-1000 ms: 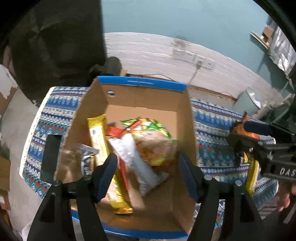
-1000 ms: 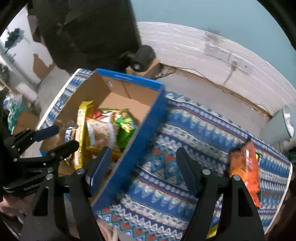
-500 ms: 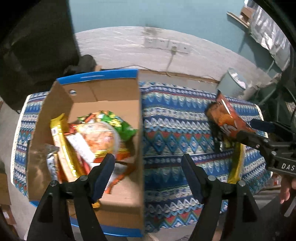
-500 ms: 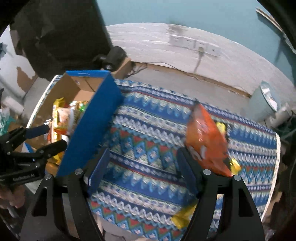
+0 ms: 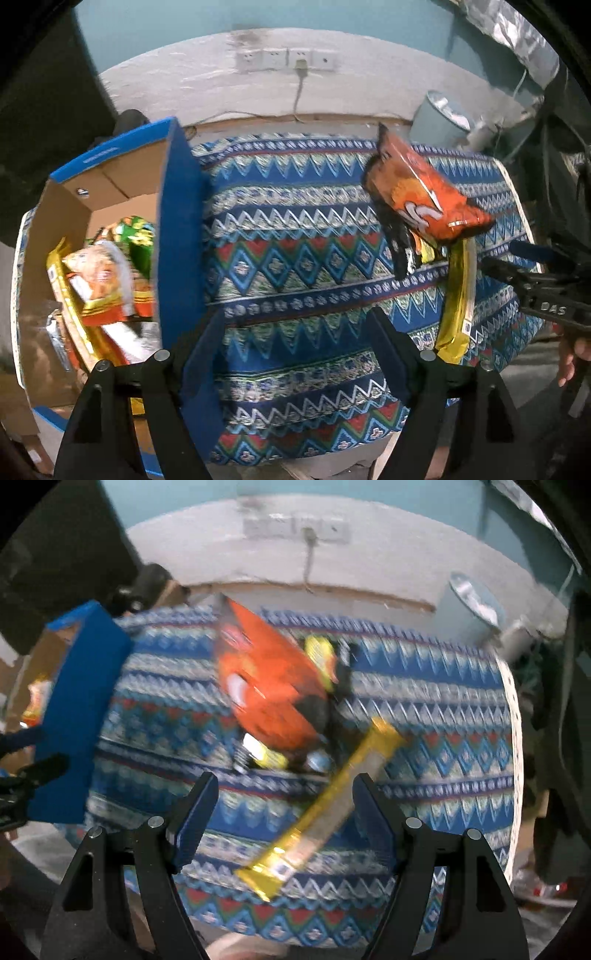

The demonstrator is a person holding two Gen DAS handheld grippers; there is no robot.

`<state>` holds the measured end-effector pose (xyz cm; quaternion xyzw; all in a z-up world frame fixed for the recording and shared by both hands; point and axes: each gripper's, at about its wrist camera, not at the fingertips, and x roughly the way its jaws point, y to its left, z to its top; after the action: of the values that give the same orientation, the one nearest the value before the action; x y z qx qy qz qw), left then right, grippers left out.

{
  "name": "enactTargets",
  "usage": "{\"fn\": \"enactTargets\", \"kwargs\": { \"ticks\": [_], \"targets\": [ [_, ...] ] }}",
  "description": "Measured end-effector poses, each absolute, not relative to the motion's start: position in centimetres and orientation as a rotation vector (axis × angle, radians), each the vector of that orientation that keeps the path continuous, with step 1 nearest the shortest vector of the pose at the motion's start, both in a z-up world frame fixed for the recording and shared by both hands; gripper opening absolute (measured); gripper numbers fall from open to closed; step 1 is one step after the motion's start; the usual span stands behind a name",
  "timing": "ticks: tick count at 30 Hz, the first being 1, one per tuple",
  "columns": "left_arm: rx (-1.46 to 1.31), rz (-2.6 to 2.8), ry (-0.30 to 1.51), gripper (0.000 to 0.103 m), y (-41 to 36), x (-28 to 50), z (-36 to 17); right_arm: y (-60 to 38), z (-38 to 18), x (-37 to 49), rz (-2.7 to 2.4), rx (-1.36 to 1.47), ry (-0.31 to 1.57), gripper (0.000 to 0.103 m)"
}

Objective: Organize snacks
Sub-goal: 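Move both tools back to the orange chip bag and yellow bars, then grasp a yellow wafer bar with the right tool while the left tool grasps the orange chip bag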

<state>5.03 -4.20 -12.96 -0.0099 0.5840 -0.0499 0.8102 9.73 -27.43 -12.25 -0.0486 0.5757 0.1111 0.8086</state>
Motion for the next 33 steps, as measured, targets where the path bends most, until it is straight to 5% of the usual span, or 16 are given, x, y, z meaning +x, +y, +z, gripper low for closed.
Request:
{"fn": "enactTargets", "kwargs": {
  "ticks": [17, 24, 33],
  "targets": [
    [0.013, -0.112, 1.358, 0.080, -8.2, 6.9, -17.2, -30.5, -21.3, 9.2, 0.144, 0.033, 1.417, 0.074],
    [0.008, -0.124, 1.374, 0.080, -9.1, 7.6, -17.7, -31.8, -21.3, 8.4, 0.160, -0.027, 1.408, 0.049],
    [-0.016, -0.147, 1.379, 0.080, -10.6, 9.0, -17.8, -37.2, -21.4, 8.1, 0.039, -0.091, 1.390, 0.047]
  ]
}}
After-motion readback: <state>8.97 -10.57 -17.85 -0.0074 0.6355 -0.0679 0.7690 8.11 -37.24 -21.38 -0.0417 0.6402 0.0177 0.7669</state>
